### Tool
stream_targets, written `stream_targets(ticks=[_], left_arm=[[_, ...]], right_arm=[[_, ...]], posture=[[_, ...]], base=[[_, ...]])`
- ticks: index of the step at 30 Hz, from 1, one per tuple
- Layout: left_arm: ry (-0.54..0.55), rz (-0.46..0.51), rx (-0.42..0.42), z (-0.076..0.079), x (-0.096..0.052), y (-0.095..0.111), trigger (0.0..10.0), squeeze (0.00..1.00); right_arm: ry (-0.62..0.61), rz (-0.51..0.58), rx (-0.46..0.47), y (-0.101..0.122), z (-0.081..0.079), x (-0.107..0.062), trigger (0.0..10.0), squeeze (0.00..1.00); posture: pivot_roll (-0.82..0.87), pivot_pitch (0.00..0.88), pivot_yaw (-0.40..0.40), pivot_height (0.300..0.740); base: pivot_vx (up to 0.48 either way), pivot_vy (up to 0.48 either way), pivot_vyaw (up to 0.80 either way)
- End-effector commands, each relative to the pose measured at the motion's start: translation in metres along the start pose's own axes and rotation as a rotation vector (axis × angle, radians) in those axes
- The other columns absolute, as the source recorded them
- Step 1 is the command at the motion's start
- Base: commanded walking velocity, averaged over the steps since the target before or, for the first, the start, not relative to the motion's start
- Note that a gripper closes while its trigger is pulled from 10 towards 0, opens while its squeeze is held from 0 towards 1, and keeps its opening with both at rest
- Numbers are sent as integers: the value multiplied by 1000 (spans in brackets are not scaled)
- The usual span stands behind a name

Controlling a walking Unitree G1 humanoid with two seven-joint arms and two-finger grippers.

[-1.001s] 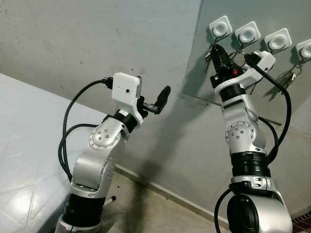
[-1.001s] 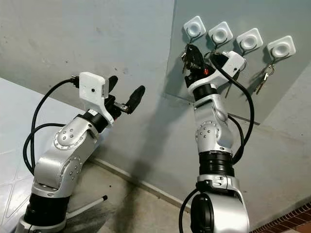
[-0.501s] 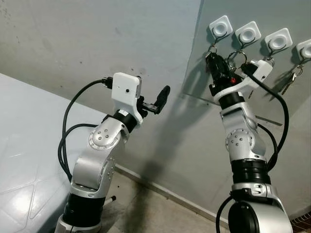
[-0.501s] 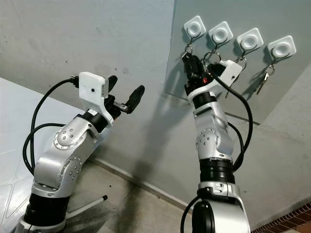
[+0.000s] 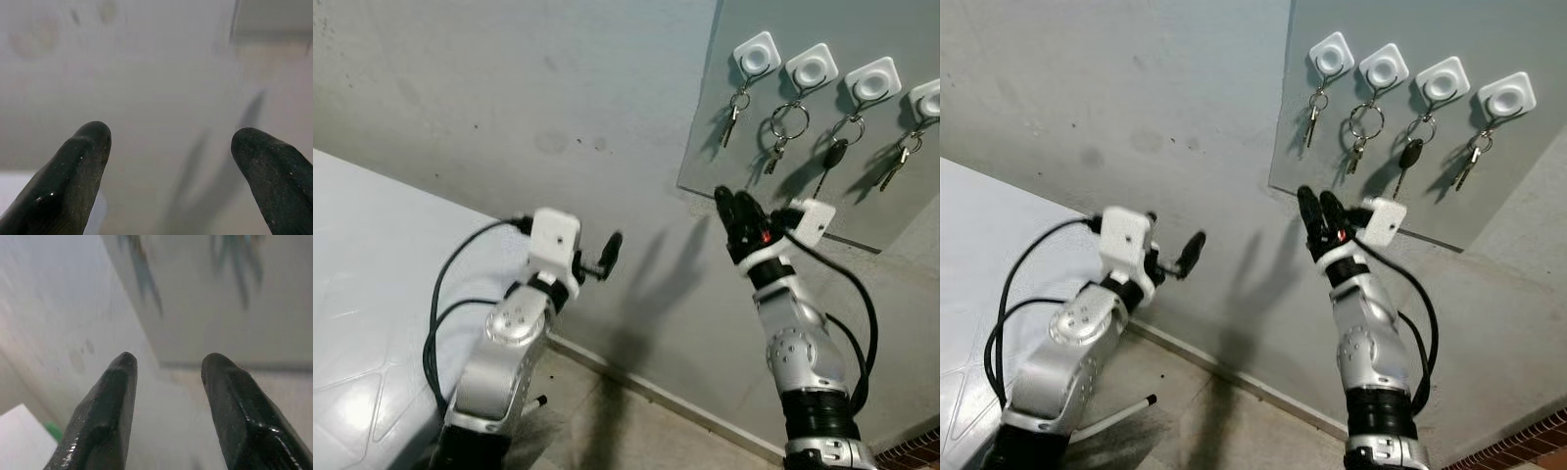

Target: Hang keys on a hook

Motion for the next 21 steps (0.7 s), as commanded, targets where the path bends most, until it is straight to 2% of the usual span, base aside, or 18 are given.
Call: stream_targets(ticks=[1, 2, 9, 11, 15, 17, 19, 21], left_arm=[[-2, -32, 29, 2, -1, -13, 10000, 0], [11, -64, 20, 1, -3, -26, 10000, 0], [43, -140, 68, -3, -8, -60, 10000, 0], [85, -201, 64, -9, -13, -83, 10000, 0], [109, -246, 85, -12, -18, -103, 10000, 0], [125, -314, 100, -14, -22, -121, 10000, 0], [126, -349, 89, -14, -25, -130, 10000, 0], [97, -398, 82, -11, -30, -143, 10000, 0]], right_arm=[[3, -30, -17, -9, -1, -4, 10000, 1000], [-8, -58, -31, -18, 2, -9, 10000, 1000], [-39, -170, -98, -47, 13, -30, 10000, 1000], [-67, -268, -155, -68, 24, -47, 10000, 1000], [-87, -355, -185, -87, 34, -65, 10000, 1000], [-95, -434, -213, -102, 40, -80, 10000, 1000], [-105, -468, -218, -108, 42, -86, 10000, 1000], [-132, -543, -245, -120, 48, -100, 10000, 1000]], posture=[[38, 0, -13, 740], [36, 0, -11, 740], [34, 0, -15, 740], [31, 0, -18, 740], [34, 0, -23, 740], [34, 0, -25, 740], [32, 0, -25, 740], [33, 0, -25, 740]], base=[[0, 0, 0], [0, 0, 0], [0, 0, 0], [0, 0, 0], [0, 0, 0], [0, 0, 0], [0, 0, 0], [0, 0, 0]])
Point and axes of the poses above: a point about 5 cm out from each wrist's last joint towards the gripper, its own x axis pointing out of the wrist towards the gripper, its own y axis along the axis of the wrist's last joint, z = x × y, the point moved 1 cm from there along x, pointing out of the wrist towards the gripper, and after that the axes turned 3 degrees about -x, right-handed, at the moved point
